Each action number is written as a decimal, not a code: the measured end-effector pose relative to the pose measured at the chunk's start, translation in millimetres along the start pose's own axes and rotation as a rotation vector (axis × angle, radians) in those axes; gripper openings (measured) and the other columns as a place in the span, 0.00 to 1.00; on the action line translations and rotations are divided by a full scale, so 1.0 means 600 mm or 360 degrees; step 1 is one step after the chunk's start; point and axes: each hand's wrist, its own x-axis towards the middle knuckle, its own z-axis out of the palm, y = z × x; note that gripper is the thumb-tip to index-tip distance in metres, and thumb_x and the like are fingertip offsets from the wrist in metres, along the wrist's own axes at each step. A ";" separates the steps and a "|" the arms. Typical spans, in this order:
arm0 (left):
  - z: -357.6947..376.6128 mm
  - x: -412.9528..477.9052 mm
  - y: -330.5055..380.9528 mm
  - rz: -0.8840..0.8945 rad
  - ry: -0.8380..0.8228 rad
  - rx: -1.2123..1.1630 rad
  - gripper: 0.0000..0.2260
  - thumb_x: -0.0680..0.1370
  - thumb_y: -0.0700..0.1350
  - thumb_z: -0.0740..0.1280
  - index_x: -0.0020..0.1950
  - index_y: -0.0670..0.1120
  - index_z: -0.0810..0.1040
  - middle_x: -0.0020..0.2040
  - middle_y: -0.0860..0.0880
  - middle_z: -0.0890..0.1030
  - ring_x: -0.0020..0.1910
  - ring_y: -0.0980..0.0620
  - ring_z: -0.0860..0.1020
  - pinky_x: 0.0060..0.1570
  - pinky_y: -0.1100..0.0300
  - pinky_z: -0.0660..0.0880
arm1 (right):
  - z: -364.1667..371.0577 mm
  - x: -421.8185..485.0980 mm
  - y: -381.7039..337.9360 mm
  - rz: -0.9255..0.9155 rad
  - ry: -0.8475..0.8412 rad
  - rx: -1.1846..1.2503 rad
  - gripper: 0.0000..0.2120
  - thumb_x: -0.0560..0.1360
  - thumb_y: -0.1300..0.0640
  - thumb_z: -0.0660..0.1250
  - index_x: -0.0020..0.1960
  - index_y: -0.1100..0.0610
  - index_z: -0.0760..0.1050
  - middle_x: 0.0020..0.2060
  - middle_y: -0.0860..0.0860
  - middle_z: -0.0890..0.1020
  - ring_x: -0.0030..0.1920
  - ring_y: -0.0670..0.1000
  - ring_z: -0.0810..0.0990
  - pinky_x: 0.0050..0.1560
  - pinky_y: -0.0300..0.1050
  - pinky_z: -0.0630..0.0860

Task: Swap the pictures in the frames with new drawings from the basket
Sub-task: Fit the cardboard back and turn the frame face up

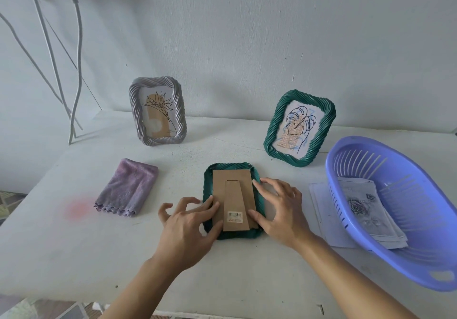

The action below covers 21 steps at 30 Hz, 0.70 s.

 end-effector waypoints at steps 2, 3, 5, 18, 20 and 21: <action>-0.006 0.006 0.003 -0.0012 0.0061 0.0011 0.15 0.79 0.60 0.57 0.59 0.63 0.81 0.61 0.70 0.78 0.61 0.57 0.73 0.60 0.43 0.60 | -0.002 0.001 -0.002 -0.0009 -0.0055 -0.0044 0.29 0.72 0.32 0.58 0.71 0.39 0.70 0.70 0.44 0.69 0.72 0.48 0.63 0.69 0.52 0.56; -0.007 0.010 0.003 -0.0016 0.0081 0.0016 0.15 0.78 0.58 0.57 0.57 0.63 0.82 0.60 0.69 0.79 0.60 0.57 0.73 0.59 0.44 0.60 | -0.002 0.001 -0.002 -0.0006 -0.0082 -0.0057 0.29 0.72 0.31 0.57 0.71 0.38 0.70 0.70 0.44 0.68 0.72 0.48 0.62 0.69 0.51 0.54; -0.009 0.020 0.002 -0.0032 0.0103 0.0052 0.15 0.78 0.58 0.57 0.52 0.63 0.83 0.57 0.67 0.80 0.60 0.57 0.72 0.59 0.45 0.59 | -0.004 0.002 -0.002 0.0012 -0.0117 -0.0050 0.29 0.72 0.30 0.56 0.71 0.36 0.70 0.71 0.44 0.68 0.73 0.48 0.61 0.69 0.50 0.53; 0.011 0.125 -0.004 -0.0315 0.0283 -0.0171 0.13 0.79 0.61 0.63 0.59 0.59 0.80 0.54 0.55 0.77 0.56 0.52 0.75 0.56 0.46 0.60 | -0.016 0.011 -0.010 0.0077 -0.0205 -0.0039 0.33 0.68 0.28 0.57 0.70 0.37 0.71 0.72 0.45 0.66 0.73 0.49 0.60 0.71 0.54 0.56; 0.017 0.139 -0.008 -0.0315 0.0250 -0.0134 0.13 0.79 0.61 0.63 0.60 0.59 0.79 0.54 0.54 0.76 0.57 0.51 0.75 0.56 0.47 0.60 | -0.025 0.019 -0.016 0.0083 -0.0274 -0.0076 0.32 0.68 0.30 0.61 0.70 0.38 0.71 0.72 0.45 0.65 0.73 0.50 0.60 0.71 0.55 0.57; 0.019 0.144 -0.011 -0.0310 0.0225 -0.0128 0.14 0.78 0.61 0.64 0.61 0.59 0.79 0.54 0.54 0.76 0.57 0.51 0.75 0.56 0.47 0.59 | -0.030 0.024 -0.018 0.0093 -0.0310 -0.0083 0.31 0.68 0.31 0.64 0.70 0.38 0.72 0.72 0.44 0.64 0.73 0.49 0.60 0.70 0.55 0.58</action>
